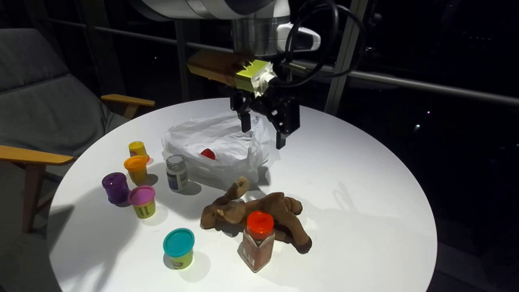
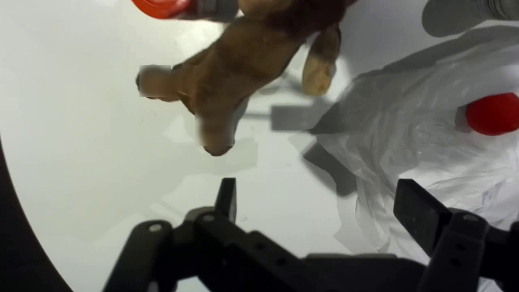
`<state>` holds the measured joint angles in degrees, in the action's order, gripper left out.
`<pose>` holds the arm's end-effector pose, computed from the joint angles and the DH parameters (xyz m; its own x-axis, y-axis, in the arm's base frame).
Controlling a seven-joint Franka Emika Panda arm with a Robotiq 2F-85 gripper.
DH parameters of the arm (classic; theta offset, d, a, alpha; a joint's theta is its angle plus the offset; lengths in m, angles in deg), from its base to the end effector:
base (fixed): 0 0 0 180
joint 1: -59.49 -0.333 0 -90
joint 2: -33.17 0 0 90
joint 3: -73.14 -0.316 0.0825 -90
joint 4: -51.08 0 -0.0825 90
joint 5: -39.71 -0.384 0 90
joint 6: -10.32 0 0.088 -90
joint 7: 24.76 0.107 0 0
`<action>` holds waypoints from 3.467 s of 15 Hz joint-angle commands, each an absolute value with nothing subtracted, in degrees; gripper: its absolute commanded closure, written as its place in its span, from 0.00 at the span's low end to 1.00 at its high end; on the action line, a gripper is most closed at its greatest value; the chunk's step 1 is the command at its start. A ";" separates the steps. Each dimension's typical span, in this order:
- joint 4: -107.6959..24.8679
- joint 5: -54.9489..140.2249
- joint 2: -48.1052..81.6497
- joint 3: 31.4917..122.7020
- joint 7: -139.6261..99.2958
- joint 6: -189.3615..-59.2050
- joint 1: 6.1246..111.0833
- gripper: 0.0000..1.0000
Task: Put all the objects on the table in the white plastic bag
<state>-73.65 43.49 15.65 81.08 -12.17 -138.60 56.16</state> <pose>0.5724 -0.0441 0.2619 0.9646 -0.2292 0.1304 -0.2378 -0.9698 0.0549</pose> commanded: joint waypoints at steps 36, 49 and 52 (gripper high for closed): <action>-84.19 42.46 13.40 82.75 -18.41 -142.07 63.87 0.49; -78.88 46.57 27.90 81.92 -12.08 -130.74 61.58 0.76; -72.75 42.64 25.73 77.54 -14.27 -128.34 60.11 0.76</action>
